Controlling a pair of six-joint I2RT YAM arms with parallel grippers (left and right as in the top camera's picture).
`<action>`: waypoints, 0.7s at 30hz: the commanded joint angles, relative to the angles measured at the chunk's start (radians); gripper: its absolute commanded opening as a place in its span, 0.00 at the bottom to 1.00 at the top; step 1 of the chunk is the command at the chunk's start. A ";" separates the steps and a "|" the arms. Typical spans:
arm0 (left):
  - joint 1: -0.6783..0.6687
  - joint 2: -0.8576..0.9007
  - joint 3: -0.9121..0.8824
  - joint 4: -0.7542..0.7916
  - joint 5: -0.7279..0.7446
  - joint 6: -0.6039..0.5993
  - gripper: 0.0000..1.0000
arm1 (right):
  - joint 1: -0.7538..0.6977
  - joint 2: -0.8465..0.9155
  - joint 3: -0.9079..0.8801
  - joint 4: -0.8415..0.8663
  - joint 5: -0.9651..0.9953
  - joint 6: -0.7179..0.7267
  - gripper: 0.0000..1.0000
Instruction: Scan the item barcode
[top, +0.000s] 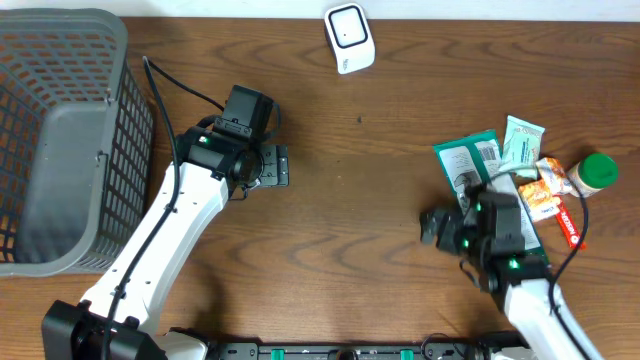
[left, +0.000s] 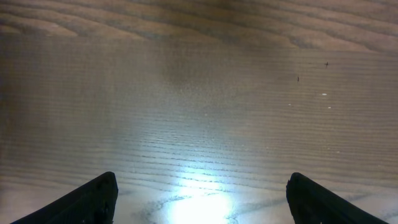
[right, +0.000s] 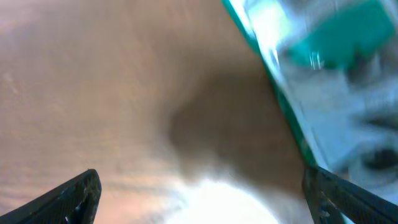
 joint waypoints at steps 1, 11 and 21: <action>0.002 0.003 0.000 -0.004 -0.013 -0.001 0.87 | -0.006 -0.087 -0.131 -0.002 -0.005 -0.006 0.99; 0.002 0.003 0.000 -0.004 -0.013 -0.001 0.87 | -0.006 -0.197 -0.307 0.149 0.003 -0.017 0.99; 0.002 0.003 0.000 -0.004 -0.013 -0.001 0.87 | -0.006 -0.399 -0.310 0.117 0.003 -0.017 0.99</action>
